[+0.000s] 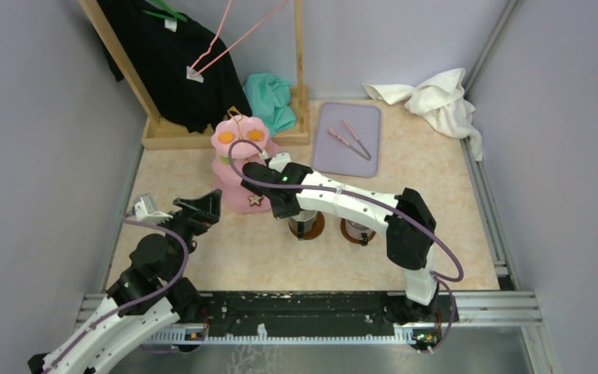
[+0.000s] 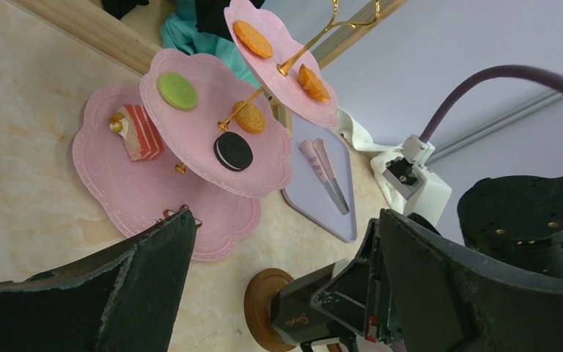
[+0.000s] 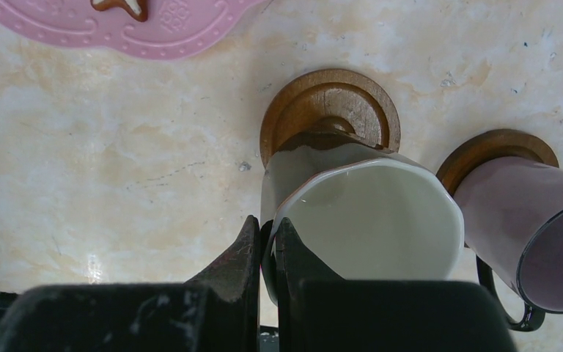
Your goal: Serve the afternoon tea
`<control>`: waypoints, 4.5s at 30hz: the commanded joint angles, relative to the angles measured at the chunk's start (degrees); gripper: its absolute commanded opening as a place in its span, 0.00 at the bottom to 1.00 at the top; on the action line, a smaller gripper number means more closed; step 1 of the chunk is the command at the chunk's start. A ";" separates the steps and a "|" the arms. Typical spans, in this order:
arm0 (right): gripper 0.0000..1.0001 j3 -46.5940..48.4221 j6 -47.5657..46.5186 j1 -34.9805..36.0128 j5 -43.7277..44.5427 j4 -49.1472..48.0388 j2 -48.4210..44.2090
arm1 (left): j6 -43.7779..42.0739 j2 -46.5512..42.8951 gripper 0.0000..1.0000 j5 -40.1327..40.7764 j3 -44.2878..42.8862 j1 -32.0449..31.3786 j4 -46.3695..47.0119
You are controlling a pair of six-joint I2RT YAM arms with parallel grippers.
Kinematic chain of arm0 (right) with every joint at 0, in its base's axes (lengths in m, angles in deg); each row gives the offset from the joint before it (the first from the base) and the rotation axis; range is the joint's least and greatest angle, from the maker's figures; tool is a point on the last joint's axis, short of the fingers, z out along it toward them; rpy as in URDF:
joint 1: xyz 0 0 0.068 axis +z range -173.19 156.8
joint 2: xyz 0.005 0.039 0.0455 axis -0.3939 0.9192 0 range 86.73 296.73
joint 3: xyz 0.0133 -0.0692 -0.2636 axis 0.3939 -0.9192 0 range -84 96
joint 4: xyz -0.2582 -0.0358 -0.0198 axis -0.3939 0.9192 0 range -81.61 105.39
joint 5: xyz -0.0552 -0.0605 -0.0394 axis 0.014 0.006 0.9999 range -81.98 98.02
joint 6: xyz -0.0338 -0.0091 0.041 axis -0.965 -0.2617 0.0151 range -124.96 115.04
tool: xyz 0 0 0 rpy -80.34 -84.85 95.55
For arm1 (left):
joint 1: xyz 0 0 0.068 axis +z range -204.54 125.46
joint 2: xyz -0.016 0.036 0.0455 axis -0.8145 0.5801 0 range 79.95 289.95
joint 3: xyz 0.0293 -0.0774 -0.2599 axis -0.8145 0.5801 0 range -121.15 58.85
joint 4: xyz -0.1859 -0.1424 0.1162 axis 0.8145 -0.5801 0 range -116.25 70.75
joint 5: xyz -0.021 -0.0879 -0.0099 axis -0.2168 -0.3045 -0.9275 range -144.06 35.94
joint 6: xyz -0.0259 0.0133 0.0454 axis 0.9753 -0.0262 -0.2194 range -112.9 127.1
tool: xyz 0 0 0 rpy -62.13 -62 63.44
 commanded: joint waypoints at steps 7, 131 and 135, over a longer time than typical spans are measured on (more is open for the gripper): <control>0.00 -3.36 -3.59 -1.61 -1.09 -6.32 -2.50 | 0.24 -0.50 0.99 0.74 -0.54 -0.22 0.32; 0.66 -49.20 -27.24 -57.63 5.94 -68.46 -35.34 | -34.24 70.84 0.96 -22.43 -0.49 57.32 77.23; 0.68 -53.50 -25.19 -57.56 7.61 -70.98 -38.28 | -34.28 70.99 0.95 -23.62 4.56 57.35 81.54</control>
